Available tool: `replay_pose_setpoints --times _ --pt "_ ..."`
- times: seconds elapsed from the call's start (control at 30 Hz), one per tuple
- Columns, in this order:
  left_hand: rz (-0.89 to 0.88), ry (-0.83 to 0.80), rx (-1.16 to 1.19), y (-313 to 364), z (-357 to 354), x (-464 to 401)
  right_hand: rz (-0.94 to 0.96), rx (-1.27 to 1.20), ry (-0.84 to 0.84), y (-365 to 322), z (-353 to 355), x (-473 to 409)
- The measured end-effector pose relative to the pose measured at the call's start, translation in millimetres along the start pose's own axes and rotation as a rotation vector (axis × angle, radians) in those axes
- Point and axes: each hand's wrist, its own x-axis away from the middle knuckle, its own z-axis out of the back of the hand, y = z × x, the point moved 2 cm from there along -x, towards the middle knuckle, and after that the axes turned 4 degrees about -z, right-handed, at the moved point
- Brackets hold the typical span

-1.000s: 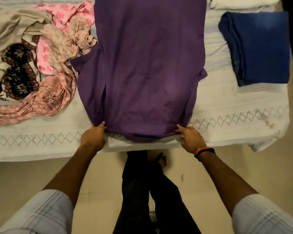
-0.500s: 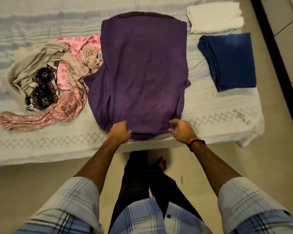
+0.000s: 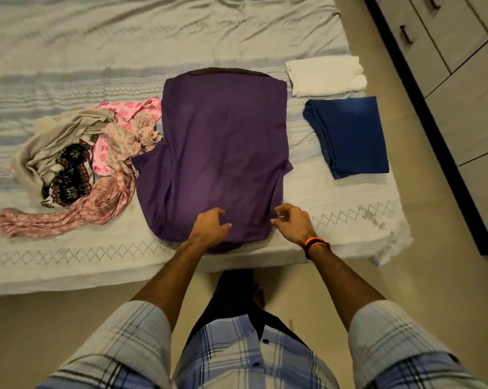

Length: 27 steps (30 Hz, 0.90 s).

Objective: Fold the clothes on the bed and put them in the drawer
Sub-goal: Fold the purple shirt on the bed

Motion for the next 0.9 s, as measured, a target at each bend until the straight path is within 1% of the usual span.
replay_pose_setpoints --times 0.13,0.33,0.5,0.7,0.8,0.9 --pt "-0.012 -0.014 0.031 17 -8 -24 -0.004 -0.01 -0.006 -4 16 -27" --pt "0.008 -0.08 0.098 45 -23 -70 -0.009 0.003 -0.013 -4 39 -71" --pt "0.029 -0.125 0.136 64 -36 -102 -0.065 0.005 -0.029 -2 58 -106" --pt "0.122 -0.13 0.191 70 -57 -130 -0.107 0.054 -0.092 8 72 -157" --pt "0.183 -0.106 0.229 69 -75 -143 -0.098 0.12 -0.137 15 74 -192" --pt "0.22 -0.082 0.253 71 -91 -150 -0.095 0.138 -0.144 22 73 -222"
